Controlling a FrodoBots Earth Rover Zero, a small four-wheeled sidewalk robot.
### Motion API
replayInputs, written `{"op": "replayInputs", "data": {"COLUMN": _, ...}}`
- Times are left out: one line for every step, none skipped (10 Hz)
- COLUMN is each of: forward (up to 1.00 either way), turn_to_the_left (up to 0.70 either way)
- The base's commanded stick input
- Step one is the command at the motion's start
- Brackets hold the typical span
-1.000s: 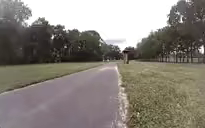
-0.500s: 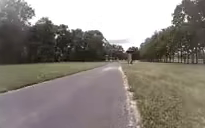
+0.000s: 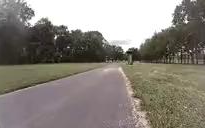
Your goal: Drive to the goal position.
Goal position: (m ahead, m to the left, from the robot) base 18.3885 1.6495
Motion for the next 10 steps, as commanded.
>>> {"op": "replayInputs", "data": {"forward": 0.70, "turn_to_the_left": 0.00}}
{"op": "replayInputs", "data": {"forward": 0.70, "turn_to_the_left": 0.00}}
{"op": "replayInputs", "data": {"forward": 0.70, "turn_to_the_left": 0.00}}
{"op": "replayInputs", "data": {"forward": 0.70, "turn_to_the_left": 0.00}}
{"op": "replayInputs", "data": {"forward": 0.70, "turn_to_the_left": 0.00}}
{"op": "replayInputs", "data": {"forward": 0.70, "turn_to_the_left": 0.00}}
{"op": "replayInputs", "data": {"forward": 0.70, "turn_to_the_left": 0.00}}
{"op": "replayInputs", "data": {"forward": 0.70, "turn_to_the_left": 0.00}}
{"op": "replayInputs", "data": {"forward": 0.70, "turn_to_the_left": 0.00}}
{"op": "replayInputs", "data": {"forward": 0.70, "turn_to_the_left": 0.00}}
